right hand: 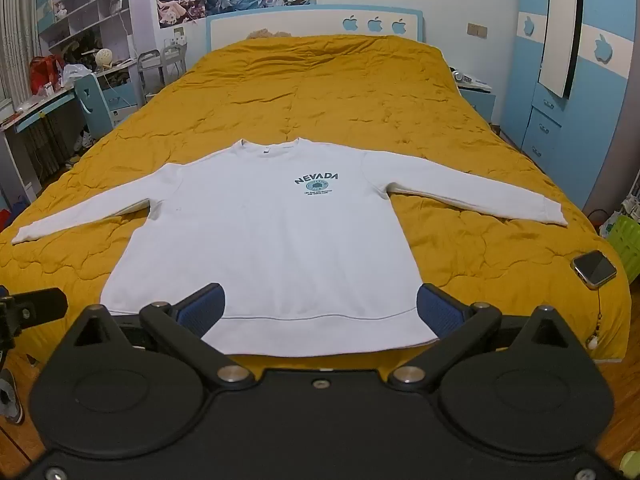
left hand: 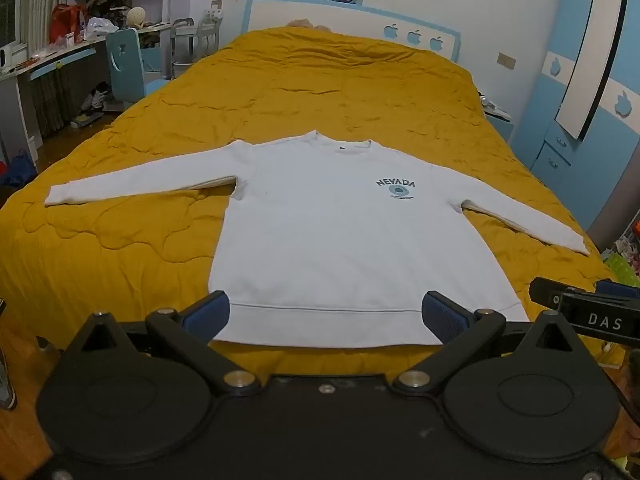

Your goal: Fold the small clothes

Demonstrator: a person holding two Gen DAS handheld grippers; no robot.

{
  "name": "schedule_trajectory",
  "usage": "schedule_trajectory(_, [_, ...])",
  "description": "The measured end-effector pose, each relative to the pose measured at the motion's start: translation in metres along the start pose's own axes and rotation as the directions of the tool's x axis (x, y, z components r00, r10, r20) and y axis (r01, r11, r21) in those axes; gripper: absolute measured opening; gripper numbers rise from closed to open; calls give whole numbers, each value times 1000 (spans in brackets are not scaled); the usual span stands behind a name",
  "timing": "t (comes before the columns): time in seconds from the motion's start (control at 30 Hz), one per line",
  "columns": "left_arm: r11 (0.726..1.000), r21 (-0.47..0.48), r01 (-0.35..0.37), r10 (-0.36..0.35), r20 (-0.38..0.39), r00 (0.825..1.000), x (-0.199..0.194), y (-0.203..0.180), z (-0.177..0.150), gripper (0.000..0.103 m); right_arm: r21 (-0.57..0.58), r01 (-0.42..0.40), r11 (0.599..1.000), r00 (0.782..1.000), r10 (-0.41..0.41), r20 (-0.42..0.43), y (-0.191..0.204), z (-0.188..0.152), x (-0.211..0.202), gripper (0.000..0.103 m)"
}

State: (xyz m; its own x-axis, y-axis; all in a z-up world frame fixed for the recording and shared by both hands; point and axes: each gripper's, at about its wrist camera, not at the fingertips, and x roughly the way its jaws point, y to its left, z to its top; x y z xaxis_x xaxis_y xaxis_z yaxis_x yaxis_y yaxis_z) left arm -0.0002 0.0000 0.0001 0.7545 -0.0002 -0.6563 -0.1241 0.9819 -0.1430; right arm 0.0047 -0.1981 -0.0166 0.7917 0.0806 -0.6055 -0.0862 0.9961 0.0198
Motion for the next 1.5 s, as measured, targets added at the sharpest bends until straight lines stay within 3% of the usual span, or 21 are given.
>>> schedule_trajectory(1.5, [1000,10,-7,7,-3,1000,-1,-2,1,103,-4,4,1000,1000,-4,5,1,4,-4,103])
